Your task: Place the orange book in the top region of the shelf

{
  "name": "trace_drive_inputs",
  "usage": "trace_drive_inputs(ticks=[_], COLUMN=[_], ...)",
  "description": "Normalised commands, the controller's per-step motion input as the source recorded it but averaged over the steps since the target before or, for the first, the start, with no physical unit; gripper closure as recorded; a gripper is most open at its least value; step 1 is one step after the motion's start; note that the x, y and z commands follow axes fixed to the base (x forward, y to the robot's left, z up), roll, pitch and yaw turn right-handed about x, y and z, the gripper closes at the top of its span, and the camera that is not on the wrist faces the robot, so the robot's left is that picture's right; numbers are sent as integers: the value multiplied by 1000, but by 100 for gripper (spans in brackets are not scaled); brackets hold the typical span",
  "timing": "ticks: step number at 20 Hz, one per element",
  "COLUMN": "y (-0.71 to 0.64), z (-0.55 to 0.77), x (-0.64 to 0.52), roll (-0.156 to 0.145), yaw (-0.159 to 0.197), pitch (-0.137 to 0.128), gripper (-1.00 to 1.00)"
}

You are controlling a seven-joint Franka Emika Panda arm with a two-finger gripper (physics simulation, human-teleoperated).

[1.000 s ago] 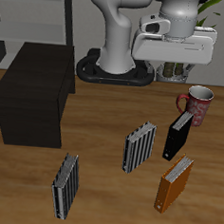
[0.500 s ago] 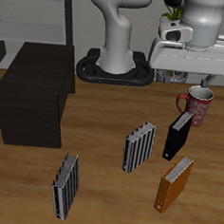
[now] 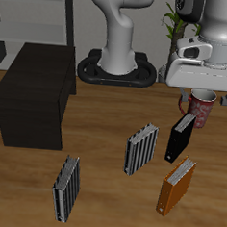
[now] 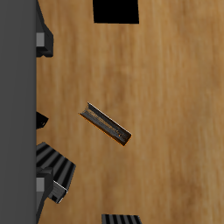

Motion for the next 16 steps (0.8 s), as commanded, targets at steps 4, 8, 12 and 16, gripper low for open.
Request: trace_drive_inputs(ticks=[4,8,12,16], y=[-7,19,-37,-69], z=[-262,-268,-304,-233], x=[343,229,163,16], roll=[-1,8,-8,3], yaw=[-30,-15,-53,-44], pitch=[8,-7,-5,-24], gripper=[-100,-100,-100,-100])
